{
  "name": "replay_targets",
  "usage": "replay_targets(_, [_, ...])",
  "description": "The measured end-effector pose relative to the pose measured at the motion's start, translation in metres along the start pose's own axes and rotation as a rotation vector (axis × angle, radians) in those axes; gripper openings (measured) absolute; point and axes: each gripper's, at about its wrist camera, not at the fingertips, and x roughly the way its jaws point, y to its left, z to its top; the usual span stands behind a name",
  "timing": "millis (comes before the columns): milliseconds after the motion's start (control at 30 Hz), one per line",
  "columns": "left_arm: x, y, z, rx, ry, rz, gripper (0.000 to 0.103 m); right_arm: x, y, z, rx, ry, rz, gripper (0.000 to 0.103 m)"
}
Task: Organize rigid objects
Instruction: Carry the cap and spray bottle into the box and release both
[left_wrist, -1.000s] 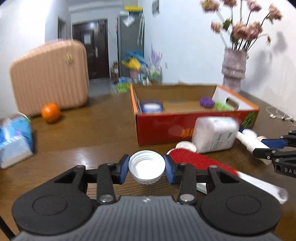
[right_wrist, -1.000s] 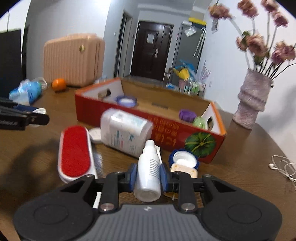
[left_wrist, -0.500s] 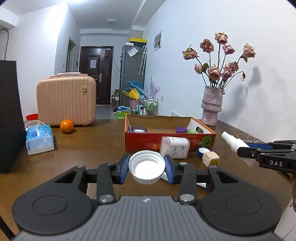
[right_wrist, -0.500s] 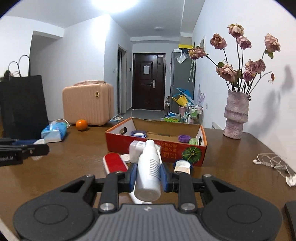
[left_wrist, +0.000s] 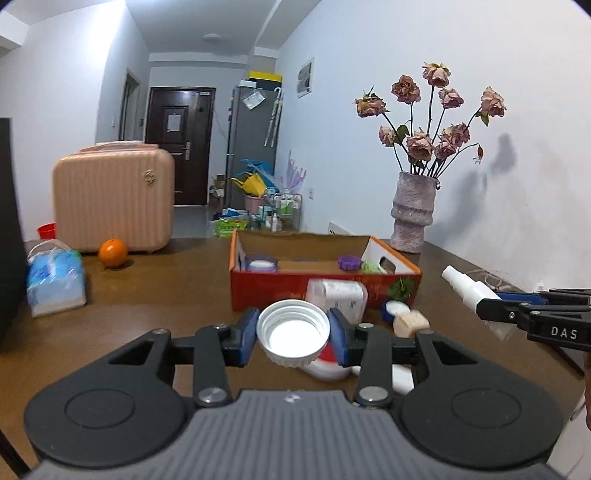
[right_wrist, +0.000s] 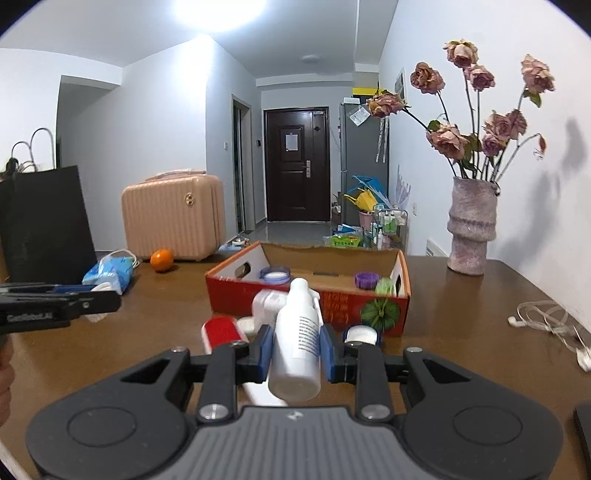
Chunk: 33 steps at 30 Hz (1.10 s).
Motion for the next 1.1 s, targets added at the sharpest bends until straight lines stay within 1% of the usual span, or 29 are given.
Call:
replay_targets(67, [0.021, 0.000, 0.013, 0.007, 0.000, -0.011, 0.040, 0.025, -0.011, 0.018, -0.001, 0.008, 0.009, 0.026])
replay_targets(200, [0.090, 0.006, 0.054, 0.014, 0.037, -0.043, 0.040, 0.093, -0.034, 0.058, 0.010, 0.055, 0.034, 0.026])
replay_targets(300, [0.158, 0.013, 0.086, -0.010, 0.113, -0.061, 0.040, 0.157, -0.052, 0.084, 0.026, 0.122, 0.045, 0.026])
replay_targets(333, [0.183, 0.016, 0.095, -0.020, 0.137, -0.055, 0.040, 0.180, -0.058, 0.092, 0.032, 0.146, 0.047, 0.026])
replay_targets(367, [0.213, 0.020, 0.104, -0.031, 0.181, -0.050, 0.040, 0.200, -0.064, 0.096, 0.045, 0.164, 0.048, 0.026])
replay_targets(433, [0.262, 0.026, 0.116, -0.052, 0.245, -0.047, 0.040, 0.243, -0.080, 0.104, 0.097, 0.219, 0.060, 0.026])
replay_targets(467, [0.285, 0.029, 0.120, -0.069, 0.278, -0.035, 0.040, 0.262, -0.087, 0.106, 0.117, 0.242, 0.053, 0.026])
replay_targets(500, [0.307, 0.030, 0.123, -0.080, 0.317, -0.045, 0.040, 0.281, -0.092, 0.107, 0.124, 0.269, 0.040, 0.026])
replay_targets(567, [0.350, 0.033, 0.124, -0.142, 0.404, -0.069, 0.041, 0.314, -0.101, 0.110, 0.131, 0.321, 0.025, 0.026])
replay_targets(633, [0.381, 0.025, 0.122, -0.101, 0.448, -0.054, 0.041, 0.344, -0.106, 0.111, 0.129, 0.374, 0.000, 0.026])
replay_targets(700, [0.409, 0.018, 0.115, -0.037, 0.500, -0.007, 0.041, 0.367, -0.104, 0.112, 0.084, 0.409, -0.042, 0.026])
replay_targets(733, [0.419, 0.017, 0.112, -0.031, 0.527, 0.012, 0.041, 0.379, -0.102, 0.110, 0.063, 0.427, -0.060, 0.026])
replay_targets(800, [0.437, 0.016, 0.106, -0.024, 0.561, 0.031, 0.046, 0.395, -0.101, 0.107, 0.039, 0.466, -0.081, 0.027])
replay_targets(867, [0.444, 0.017, 0.101, -0.026, 0.584, 0.059, 0.056, 0.403, -0.099, 0.100, 0.029, 0.492, -0.076, 0.027])
replay_targets(900, [0.446, 0.017, 0.100, -0.030, 0.599, 0.059, 0.058, 0.404, -0.099, 0.098, 0.035, 0.493, -0.076, 0.027])
replay_targets(933, [0.445, 0.018, 0.099, -0.033, 0.597, 0.048, 0.059, 0.404, -0.100, 0.097, 0.040, 0.493, -0.078, 0.027])
replay_targets(1000, [0.437, 0.017, 0.101, -0.012, 0.572, 0.045, 0.059, 0.395, -0.102, 0.100, 0.060, 0.465, -0.087, 0.027])
replay_targets(1100, [0.422, 0.019, 0.110, -0.019, 0.544, 0.033, 0.060, 0.368, -0.103, 0.113, 0.068, 0.411, -0.084, 0.028])
